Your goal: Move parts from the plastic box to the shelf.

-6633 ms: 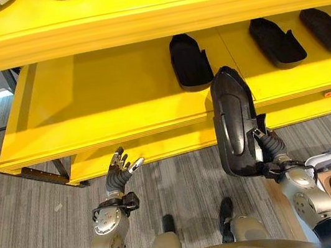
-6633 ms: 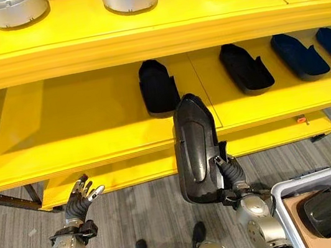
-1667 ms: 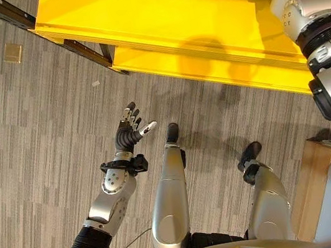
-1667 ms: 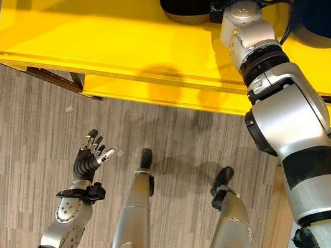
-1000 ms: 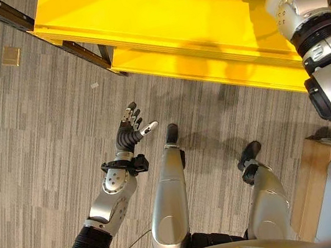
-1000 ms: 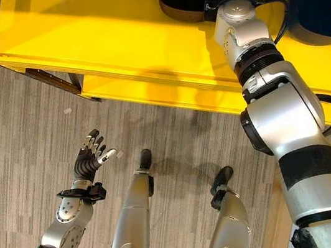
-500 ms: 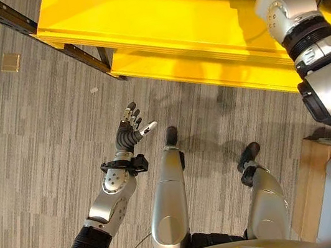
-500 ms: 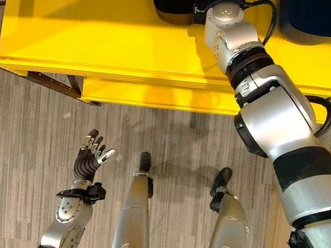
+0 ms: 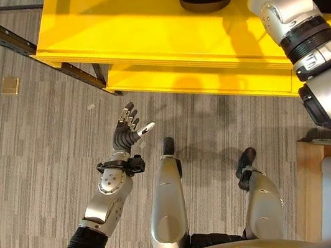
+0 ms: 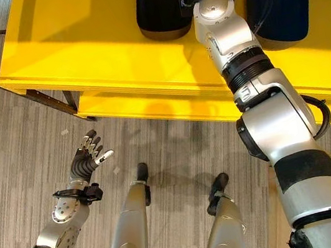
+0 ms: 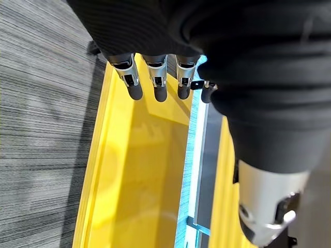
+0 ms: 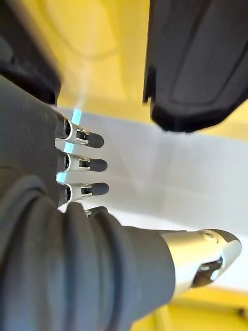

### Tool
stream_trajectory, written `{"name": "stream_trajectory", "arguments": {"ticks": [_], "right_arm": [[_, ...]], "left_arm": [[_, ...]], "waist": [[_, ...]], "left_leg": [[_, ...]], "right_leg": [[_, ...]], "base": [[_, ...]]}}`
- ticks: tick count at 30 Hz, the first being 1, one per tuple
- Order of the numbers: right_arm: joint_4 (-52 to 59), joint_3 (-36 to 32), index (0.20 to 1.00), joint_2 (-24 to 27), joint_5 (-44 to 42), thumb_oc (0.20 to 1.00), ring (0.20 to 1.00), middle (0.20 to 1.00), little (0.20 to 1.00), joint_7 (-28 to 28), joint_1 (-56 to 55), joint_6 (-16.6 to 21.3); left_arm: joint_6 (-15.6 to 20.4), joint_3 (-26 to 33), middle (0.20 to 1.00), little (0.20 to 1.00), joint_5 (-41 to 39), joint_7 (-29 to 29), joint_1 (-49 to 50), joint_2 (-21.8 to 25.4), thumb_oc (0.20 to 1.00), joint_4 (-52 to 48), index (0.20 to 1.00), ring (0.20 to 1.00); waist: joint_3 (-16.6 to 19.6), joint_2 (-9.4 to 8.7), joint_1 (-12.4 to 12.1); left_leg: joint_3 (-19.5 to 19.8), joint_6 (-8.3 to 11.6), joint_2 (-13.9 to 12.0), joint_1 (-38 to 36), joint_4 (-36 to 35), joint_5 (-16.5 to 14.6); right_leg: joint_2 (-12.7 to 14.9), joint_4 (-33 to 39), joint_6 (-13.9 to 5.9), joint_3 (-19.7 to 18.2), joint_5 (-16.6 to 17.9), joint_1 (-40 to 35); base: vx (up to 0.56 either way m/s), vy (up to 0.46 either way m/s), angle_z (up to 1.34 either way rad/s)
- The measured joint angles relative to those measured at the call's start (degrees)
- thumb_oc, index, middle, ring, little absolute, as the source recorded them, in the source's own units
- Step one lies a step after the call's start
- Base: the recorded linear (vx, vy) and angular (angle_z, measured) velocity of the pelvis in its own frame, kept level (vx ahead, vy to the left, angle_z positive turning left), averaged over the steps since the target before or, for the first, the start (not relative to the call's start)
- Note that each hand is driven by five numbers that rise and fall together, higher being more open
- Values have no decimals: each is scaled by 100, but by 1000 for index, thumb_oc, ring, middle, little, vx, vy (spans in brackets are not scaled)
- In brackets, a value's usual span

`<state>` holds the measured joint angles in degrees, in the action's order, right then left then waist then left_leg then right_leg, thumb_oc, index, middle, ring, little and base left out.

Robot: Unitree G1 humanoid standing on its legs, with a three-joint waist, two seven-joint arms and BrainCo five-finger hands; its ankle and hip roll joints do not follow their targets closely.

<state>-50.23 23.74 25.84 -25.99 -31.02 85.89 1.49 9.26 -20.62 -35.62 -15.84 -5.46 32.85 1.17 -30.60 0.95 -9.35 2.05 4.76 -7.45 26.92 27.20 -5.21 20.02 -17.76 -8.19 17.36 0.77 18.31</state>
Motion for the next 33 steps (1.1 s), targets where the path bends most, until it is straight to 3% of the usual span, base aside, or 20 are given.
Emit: {"name": "stream_trajectory", "arguments": {"ticks": [6,12,17,20,24,28,33], "right_arm": [[785,-130,1000,4,233,1000,1000,1000,1000,-43,-223,-6],[2230,-523,1000,0,486,1000,1000,1000,1000,63,-1507,55],[3207,-808,1000,-228,308,1000,1000,1000,1000,393,-3159,175],[3967,-910,1000,-357,-39,1000,1000,1000,1000,653,-4710,226],[4419,-930,1000,-498,-392,1000,1000,1000,1000,987,-5915,259],[4738,-917,1000,-419,-413,1000,1000,1000,1000,1332,-6425,284],[5390,-960,1000,39,-299,1000,1000,1000,1000,1965,-7232,327]], "left_arm": [[-19,214,1000,1000,15,102,36,21,1000,-1,1000,1000],[-70,505,1000,1000,38,218,203,27,1000,-5,1000,1000],[-247,785,1000,1000,81,224,585,-57,1000,-2,1000,1000],[-317,1035,1000,1000,92,277,955,-324,1000,-30,1000,1000],[-457,1089,1000,1000,154,377,1224,-586,1000,-38,1000,1000],[-480,1163,1000,1000,319,435,1225,-878,1000,-40,1000,1000],[-498,1382,1000,1000,387,462,1512,-1064,1000,-34,1000,1000]], "waist": [[17,-2,76],[112,-9,212],[332,15,416],[584,9,480],[792,120,740],[918,212,922],[1146,254,993]], "left_leg": [[-143,44,-105,-351,-226,29],[-232,161,-266,-854,-640,104],[-392,280,-434,-1253,-1129,233],[-619,346,-559,-1619,-1469,294],[-809,409,-753,-2021,-1865,401],[-871,373,-858,-2157,-2011,435],[-1102,360,-1032,-2431,-2167,475]], "right_leg": [[-110,177,-3,-106,77,-204],[-297,419,15,-116,82,-555],[-484,607,67,-227,97,-659],[-637,708,112,-348,70,-751],[-880,703,201,-522,11,-778],[-979,463,310,-591,-133,-660],[-1084,-518,494,-857,-738,-202]], "base": [[-2,-59,-12],[-7,-75,-12],[-4,-73,-21],[-3,-82,-35],[-18,-80,-33],[-9,-77,-16],[-2,-147,-21]]}}
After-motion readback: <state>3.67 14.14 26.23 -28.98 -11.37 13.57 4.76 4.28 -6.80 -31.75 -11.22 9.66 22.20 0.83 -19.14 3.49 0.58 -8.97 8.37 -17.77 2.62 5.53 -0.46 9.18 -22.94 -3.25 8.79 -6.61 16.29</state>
